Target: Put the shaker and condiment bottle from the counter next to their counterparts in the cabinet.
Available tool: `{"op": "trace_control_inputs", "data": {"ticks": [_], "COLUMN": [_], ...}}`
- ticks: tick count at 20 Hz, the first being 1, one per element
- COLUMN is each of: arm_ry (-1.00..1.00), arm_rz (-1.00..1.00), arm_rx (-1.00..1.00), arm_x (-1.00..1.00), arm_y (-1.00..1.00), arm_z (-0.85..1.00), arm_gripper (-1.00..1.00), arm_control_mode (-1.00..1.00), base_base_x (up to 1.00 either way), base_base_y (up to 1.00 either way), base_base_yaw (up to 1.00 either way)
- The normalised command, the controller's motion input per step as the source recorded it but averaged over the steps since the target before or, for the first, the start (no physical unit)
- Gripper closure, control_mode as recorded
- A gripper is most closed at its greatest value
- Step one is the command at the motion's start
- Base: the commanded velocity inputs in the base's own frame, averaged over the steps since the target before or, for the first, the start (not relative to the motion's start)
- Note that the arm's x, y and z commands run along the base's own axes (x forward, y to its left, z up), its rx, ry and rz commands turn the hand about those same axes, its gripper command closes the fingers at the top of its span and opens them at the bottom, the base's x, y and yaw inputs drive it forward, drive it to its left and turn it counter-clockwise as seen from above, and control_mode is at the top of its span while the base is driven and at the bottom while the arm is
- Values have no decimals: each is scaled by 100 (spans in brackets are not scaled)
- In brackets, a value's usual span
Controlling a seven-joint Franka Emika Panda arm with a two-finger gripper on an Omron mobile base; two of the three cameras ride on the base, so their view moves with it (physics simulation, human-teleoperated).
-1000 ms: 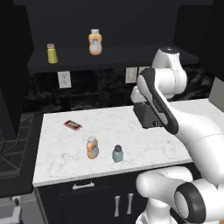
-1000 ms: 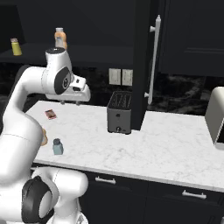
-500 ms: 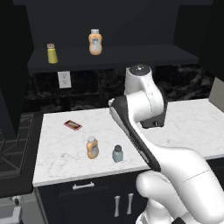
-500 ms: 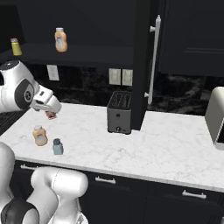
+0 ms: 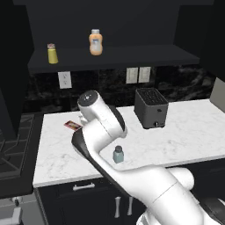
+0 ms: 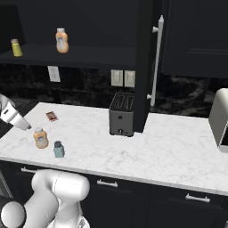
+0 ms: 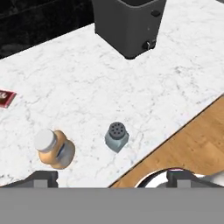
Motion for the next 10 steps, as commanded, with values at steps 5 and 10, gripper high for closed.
{"op": "trace_control_inputs", "data": {"ticks": [5, 10], "arm_ry": [-10, -12], "arm_rz": [-30, -15], "arm_rx": [0, -6], "arm_x": [0, 0], "arm_y": [67, 29], "arm_z": [-49, -34], "arm_gripper": [-100, -100], "arm_control_mode": [-100, -100], "base_base_x": [0, 0], "base_base_y": [0, 0], "base_base_yaw": [0, 0]}}
